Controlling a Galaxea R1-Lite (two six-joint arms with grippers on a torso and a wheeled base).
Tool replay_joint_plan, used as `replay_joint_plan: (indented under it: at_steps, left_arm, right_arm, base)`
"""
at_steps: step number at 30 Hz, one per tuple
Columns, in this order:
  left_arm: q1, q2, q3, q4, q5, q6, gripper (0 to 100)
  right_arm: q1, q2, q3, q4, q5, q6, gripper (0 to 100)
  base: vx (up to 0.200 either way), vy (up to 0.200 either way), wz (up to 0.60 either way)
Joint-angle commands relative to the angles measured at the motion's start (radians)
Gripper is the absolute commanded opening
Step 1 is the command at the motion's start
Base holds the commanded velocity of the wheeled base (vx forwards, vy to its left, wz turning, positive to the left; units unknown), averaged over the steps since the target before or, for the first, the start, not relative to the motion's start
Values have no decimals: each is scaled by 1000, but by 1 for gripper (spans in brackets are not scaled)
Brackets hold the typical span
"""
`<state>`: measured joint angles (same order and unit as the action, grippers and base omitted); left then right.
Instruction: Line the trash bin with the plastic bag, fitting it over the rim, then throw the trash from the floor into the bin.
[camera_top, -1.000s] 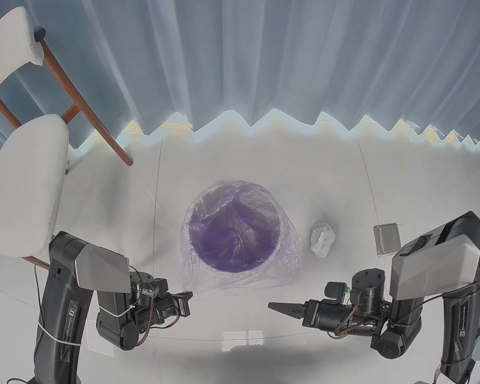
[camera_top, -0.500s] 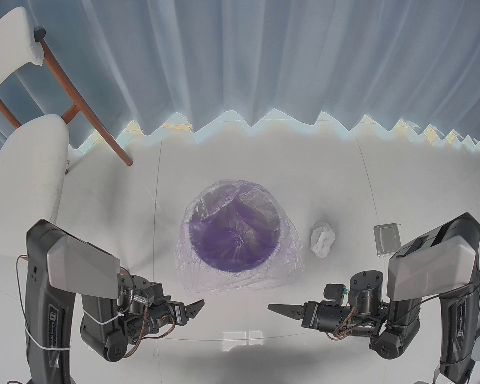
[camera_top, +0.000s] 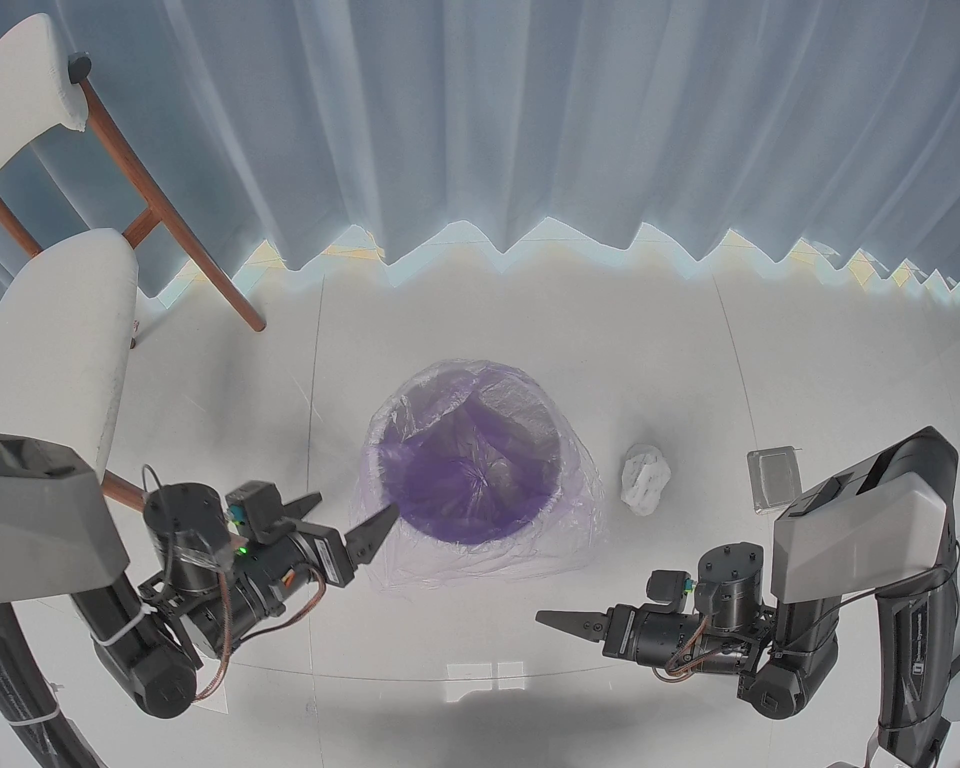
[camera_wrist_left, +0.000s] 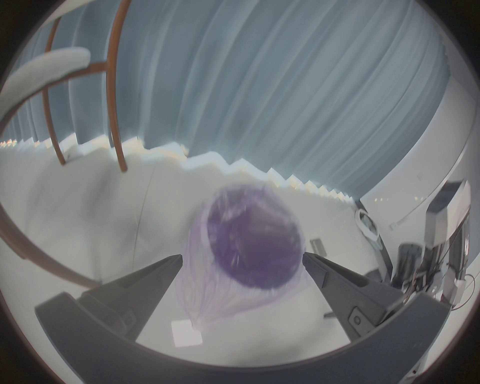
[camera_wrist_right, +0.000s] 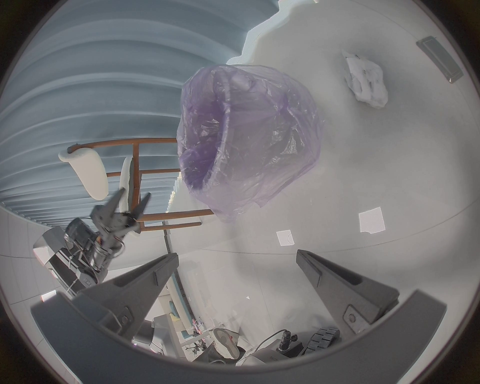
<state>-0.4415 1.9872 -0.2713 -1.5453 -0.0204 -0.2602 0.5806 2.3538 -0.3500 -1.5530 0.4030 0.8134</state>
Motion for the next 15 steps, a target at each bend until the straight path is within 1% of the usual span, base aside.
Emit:
replay_joint_plan:
  at_steps: [1, 7, 15]
  left_arm:
    - [27, -177, -9, -1, 2, 9, 100]
    - [33, -183, 1, -2, 17, 55, 100]
    - [26, -174, -3, -2, 14, 56, 100]
  right_arm:
    - [-1, 2, 3, -18, 0, 1, 100]
    - [-1, 4, 5, -18, 0, 0, 100]
    - [-1, 5, 5, -18, -1, 0, 100]
  base:
    - [0, 0, 0]
    - [200, 0, 0]
    - [200, 0, 0]
